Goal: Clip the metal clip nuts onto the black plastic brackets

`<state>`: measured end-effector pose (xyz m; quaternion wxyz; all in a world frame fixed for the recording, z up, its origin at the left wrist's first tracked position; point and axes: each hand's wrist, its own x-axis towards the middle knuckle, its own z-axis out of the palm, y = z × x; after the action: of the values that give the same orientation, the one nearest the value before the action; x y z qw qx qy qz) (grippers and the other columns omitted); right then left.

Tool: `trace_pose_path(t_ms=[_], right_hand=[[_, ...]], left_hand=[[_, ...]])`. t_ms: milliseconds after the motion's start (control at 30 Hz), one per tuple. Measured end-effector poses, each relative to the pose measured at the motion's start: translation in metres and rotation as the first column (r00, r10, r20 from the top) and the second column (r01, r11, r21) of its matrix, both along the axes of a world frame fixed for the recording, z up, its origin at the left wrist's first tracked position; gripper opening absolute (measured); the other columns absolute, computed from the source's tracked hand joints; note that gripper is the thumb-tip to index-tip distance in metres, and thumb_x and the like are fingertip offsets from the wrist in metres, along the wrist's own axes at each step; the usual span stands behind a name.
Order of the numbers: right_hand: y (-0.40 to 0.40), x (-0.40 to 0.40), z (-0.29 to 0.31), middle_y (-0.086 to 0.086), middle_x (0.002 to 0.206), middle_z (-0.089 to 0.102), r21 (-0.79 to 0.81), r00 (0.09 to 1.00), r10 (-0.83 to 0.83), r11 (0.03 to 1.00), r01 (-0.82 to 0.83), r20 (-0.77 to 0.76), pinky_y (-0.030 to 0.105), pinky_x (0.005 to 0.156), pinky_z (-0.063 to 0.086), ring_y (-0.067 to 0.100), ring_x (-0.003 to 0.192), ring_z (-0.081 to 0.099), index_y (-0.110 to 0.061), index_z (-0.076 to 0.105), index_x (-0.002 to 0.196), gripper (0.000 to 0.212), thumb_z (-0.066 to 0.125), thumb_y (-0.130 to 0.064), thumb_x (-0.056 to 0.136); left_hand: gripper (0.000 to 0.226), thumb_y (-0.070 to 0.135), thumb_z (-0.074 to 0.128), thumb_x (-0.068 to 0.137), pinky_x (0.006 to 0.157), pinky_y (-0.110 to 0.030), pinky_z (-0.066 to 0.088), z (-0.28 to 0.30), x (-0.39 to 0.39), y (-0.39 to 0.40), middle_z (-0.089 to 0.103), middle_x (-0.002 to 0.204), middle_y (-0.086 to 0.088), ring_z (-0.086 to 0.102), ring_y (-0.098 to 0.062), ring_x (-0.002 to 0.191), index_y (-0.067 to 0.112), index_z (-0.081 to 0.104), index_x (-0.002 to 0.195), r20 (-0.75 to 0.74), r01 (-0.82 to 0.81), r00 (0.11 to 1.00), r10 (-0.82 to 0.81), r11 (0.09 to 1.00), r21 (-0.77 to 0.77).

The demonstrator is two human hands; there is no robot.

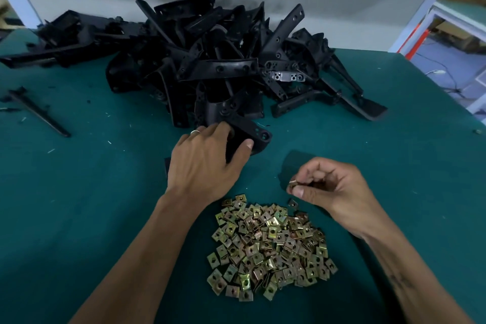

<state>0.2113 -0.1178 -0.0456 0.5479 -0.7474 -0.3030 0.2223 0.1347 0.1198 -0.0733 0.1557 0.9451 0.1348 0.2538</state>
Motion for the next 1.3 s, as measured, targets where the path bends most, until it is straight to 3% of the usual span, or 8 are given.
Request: trace_pose_path(t_ms=[100, 200, 333, 500, 700, 933, 1067, 1300], right_hand=[[-0.001, 0.0, -0.001, 0.011, 0.09, 0.075, 0.051, 0.998, 0.015, 0.999, -0.011, -0.063, 0.034, 0.082, 0.058, 0.025, 0.086, 0.071, -0.029, 0.078, 0.1, 0.03, 0.082, -0.019, 0.072], [0.001, -0.003, -0.004, 0.003, 0.091, 0.076, 0.024, 1.0, -0.027, 0.999, 0.027, -0.013, 0.027, 0.082, 0.058, 0.016, 0.088, 0.071, -0.035, 0.082, 0.092, 0.026, 0.084, -0.027, 0.067], [0.004, -0.003, -0.008, 0.01, 0.081, 0.074, 0.058, 0.996, -0.085, 0.995, 0.084, 0.014, 0.027, 0.074, 0.058, 0.021, 0.077, 0.07, -0.02, 0.077, 0.081, 0.019, 0.086, -0.023, 0.065], [0.005, -0.005, -0.007, 0.02, 0.079, 0.072, 0.216, 0.992, -0.057, 0.973, 0.08, -0.112, 0.024, 0.058, 0.054, 0.021, 0.066, 0.067, -0.002, 0.065, 0.083, 0.019, 0.077, -0.014, 0.075], [0.013, -0.011, -0.007, 0.021, 0.08, 0.072, 0.364, 0.969, -0.008, 0.926, 0.101, -0.247, 0.027, 0.056, 0.054, 0.025, 0.062, 0.067, -0.001, 0.071, 0.086, 0.014, 0.074, -0.001, 0.073], [0.016, -0.01, -0.005, 0.021, 0.086, 0.074, 0.322, 0.958, -0.023, 0.939, 0.118, -0.285, 0.029, 0.065, 0.059, 0.028, 0.072, 0.071, -0.006, 0.075, 0.091, 0.018, 0.076, -0.014, 0.075], [0.016, -0.008, -0.008, 0.022, 0.09, 0.076, 0.301, 0.969, -0.001, 0.95, 0.077, -0.245, 0.034, 0.071, 0.06, 0.035, 0.08, 0.073, -0.002, 0.062, 0.099, 0.012, 0.063, -0.008, 0.089], [0.015, -0.009, -0.008, 0.018, 0.092, 0.078, 0.261, 0.979, -0.018, 0.963, 0.072, -0.205, 0.03, 0.073, 0.061, 0.031, 0.081, 0.076, -0.005, 0.07, 0.103, 0.02, 0.07, -0.003, 0.083]], left_hand=[[0.056, 0.065, 0.024, 0.1, 0.071, -0.037, 0.042, 0.0, -0.001, -0.001, 0.065, 0.082, 0.0, 0.062, -0.027, 0.075, 0.021, 0.059, 0.104, -0.046, 0.046, 0.998, -0.045, 0.999, 0.025], [0.062, 0.067, 0.018, 0.101, 0.078, -0.04, 0.047, 0.002, -0.002, -0.001, 0.063, 0.08, 0.002, 0.062, -0.025, 0.078, 0.024, 0.063, 0.098, -0.058, 0.054, 0.997, -0.053, 0.998, 0.013], [0.069, 0.068, 0.011, 0.101, 0.079, -0.042, 0.047, 0.0, 0.0, 0.0, 0.054, 0.071, 0.007, 0.059, -0.021, 0.073, 0.027, 0.062, 0.082, -0.053, 0.05, 0.997, -0.049, 0.999, 0.012], [0.055, 0.066, 0.015, 0.102, 0.076, -0.04, 0.045, -0.002, 0.002, 0.001, 0.048, 0.065, 0.007, 0.049, -0.02, 0.061, 0.03, 0.044, 0.072, -0.017, 0.04, 0.999, -0.04, 0.999, 0.026], [0.056, 0.066, 0.015, 0.102, 0.073, -0.037, 0.038, -0.003, 0.002, 0.0, 0.048, 0.065, 0.007, 0.039, -0.018, 0.058, 0.029, 0.042, 0.07, -0.019, 0.035, 0.999, -0.034, 0.999, 0.04], [0.055, 0.064, 0.016, 0.103, 0.068, -0.035, 0.03, -0.001, 0.001, -0.001, 0.044, 0.061, 0.007, 0.039, -0.019, 0.055, 0.028, 0.036, 0.065, 0.0, 0.034, 0.999, -0.034, 0.998, 0.049], [0.052, 0.063, 0.018, 0.103, 0.068, -0.035, 0.029, -0.001, 0.0, -0.001, 0.042, 0.061, 0.007, 0.036, -0.02, 0.056, 0.031, 0.026, 0.062, 0.02, 0.038, 0.999, -0.039, 0.998, 0.04], [0.053, 0.062, 0.019, 0.103, 0.069, -0.035, 0.03, -0.002, 0.0, -0.003, 0.04, 0.06, 0.008, 0.036, -0.019, 0.056, 0.03, 0.025, 0.061, 0.014, 0.037, 0.999, -0.038, 0.998, 0.049]])
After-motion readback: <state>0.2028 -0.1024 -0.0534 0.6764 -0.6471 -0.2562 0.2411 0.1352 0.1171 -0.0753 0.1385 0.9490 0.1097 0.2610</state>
